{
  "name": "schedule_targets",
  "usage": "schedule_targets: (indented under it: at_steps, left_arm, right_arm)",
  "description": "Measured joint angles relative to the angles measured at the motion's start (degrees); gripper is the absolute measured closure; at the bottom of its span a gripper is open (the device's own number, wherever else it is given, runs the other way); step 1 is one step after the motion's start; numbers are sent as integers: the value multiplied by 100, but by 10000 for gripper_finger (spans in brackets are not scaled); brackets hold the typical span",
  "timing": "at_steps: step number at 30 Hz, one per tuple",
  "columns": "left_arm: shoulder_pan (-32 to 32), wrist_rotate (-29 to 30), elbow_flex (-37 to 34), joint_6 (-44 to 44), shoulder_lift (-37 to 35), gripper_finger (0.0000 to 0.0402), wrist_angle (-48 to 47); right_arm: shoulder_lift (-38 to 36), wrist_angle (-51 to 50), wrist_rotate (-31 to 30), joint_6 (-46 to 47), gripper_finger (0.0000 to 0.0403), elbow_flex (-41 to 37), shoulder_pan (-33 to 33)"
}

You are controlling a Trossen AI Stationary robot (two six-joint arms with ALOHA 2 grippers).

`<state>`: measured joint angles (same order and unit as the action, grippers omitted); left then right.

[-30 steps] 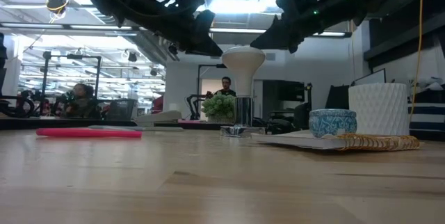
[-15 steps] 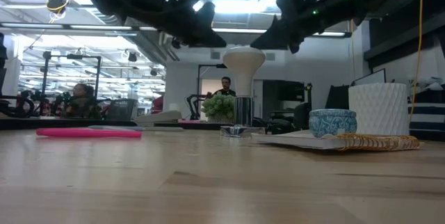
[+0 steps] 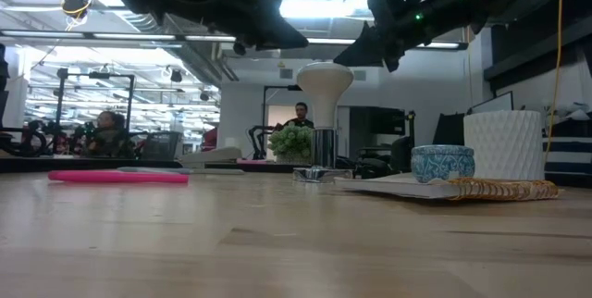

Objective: Screw lightbulb
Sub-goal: Insert the lightbulb into the lamp

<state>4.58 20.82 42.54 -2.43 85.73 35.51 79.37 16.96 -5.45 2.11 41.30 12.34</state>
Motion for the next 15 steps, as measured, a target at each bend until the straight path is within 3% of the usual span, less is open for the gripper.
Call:
schedule_targets:
  at_steps: [3, 15]
  left_arm:
    - [13, -269, 0, 80, 63, 401, 20]
    - [46, -263, 4, 113, 492, 402, 193]
  right_arm:
    - [2, 13, 2, 0, 391, -2, 2]
    - [2, 19, 4, -6, 391, -2, 4]
